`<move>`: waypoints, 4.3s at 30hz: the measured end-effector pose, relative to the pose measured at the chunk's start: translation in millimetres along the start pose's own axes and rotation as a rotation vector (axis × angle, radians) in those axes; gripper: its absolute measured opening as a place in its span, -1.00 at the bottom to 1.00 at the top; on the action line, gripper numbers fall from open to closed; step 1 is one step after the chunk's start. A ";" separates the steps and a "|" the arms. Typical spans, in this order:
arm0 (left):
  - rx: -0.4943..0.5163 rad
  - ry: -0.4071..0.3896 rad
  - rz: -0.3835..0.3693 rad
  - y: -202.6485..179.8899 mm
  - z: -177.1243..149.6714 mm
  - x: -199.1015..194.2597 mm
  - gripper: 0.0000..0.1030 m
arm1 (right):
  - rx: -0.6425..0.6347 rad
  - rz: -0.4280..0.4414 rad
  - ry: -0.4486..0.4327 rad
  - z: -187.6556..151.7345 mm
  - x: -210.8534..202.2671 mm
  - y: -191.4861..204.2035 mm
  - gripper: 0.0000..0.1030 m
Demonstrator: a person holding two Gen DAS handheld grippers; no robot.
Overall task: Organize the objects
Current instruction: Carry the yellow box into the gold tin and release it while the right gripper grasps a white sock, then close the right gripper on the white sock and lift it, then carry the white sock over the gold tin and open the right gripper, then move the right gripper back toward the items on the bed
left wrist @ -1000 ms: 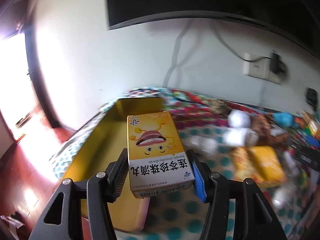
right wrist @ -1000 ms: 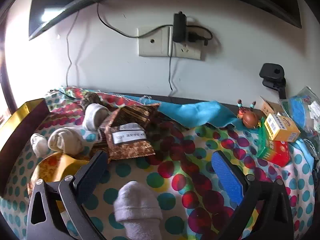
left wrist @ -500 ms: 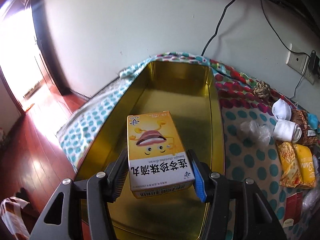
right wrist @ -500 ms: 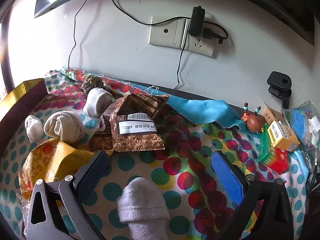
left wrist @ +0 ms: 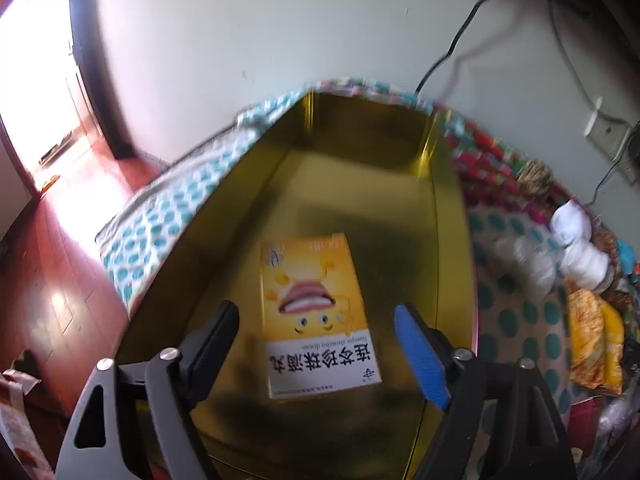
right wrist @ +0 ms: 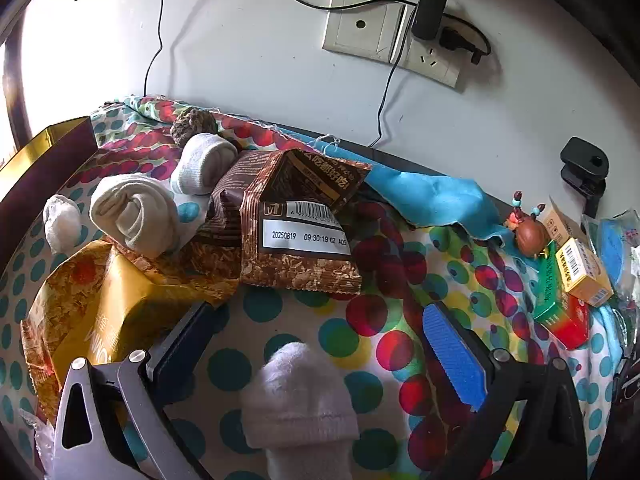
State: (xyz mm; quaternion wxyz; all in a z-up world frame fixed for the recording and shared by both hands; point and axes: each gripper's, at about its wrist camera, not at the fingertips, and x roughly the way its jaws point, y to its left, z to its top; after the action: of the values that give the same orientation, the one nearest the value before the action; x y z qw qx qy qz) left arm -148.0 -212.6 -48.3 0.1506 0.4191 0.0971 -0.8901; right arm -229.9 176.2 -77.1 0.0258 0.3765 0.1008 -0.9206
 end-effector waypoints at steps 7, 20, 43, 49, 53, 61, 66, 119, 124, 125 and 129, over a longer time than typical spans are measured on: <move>0.049 -0.252 -0.004 -1.2 -11.5 -102.6 0.61 | 0.022 0.035 0.065 -0.8 10.1 -3.4 1.00; 0.060 -0.170 -0.134 -32.0 -91.6 -109.2 0.61 | 0.050 0.058 0.081 -4.2 12.3 -4.9 -0.82; 0.110 -0.166 -0.150 -32.0 -123.1 -120.1 0.61 | -0.008 -0.031 -0.076 7.6 -22.8 11.4 -0.82; 0.085 -0.121 -0.154 -27.3 -131.5 -111.2 0.61 | -0.007 -0.024 -0.098 31.4 -38.0 21.5 -0.82; 0.035 -0.097 -0.177 -19.9 -135.5 -107.6 0.61 | -0.047 0.008 -0.136 58.3 -55.5 49.8 -0.82; 0.012 -0.111 -0.167 -8.9 -136.5 -104.2 0.61 | -0.199 0.135 -0.202 100.8 -85.3 171.4 -0.82; 0.004 -0.101 -0.161 -1.9 -136.2 -98.5 0.61 | -0.306 0.213 -0.213 109.0 -94.2 256.9 -0.82; -0.055 -0.099 -0.140 21.6 -129.4 -90.6 0.61 | -0.431 0.310 -0.202 108.4 -97.5 349.6 0.70; -0.011 -0.127 -0.120 12.6 -131.0 -95.1 0.61 | -0.394 0.263 -0.189 104.0 -96.9 309.3 0.70; -0.002 -0.137 -0.115 10.6 -131.4 -97.5 0.61 | -0.385 0.253 -0.185 102.8 -96.7 298.7 0.71; 0.036 -0.172 -0.110 -0.5 -134.6 -106.7 0.61 | -0.314 0.213 -0.175 92.7 -90.3 243.1 0.73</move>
State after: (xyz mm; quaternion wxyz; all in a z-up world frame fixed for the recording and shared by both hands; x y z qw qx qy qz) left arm 12.7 -152.0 -50.3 0.1016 0.3377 0.0909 -0.9313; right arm -199.1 -83.1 10.1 0.1899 0.2948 0.1999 -0.9149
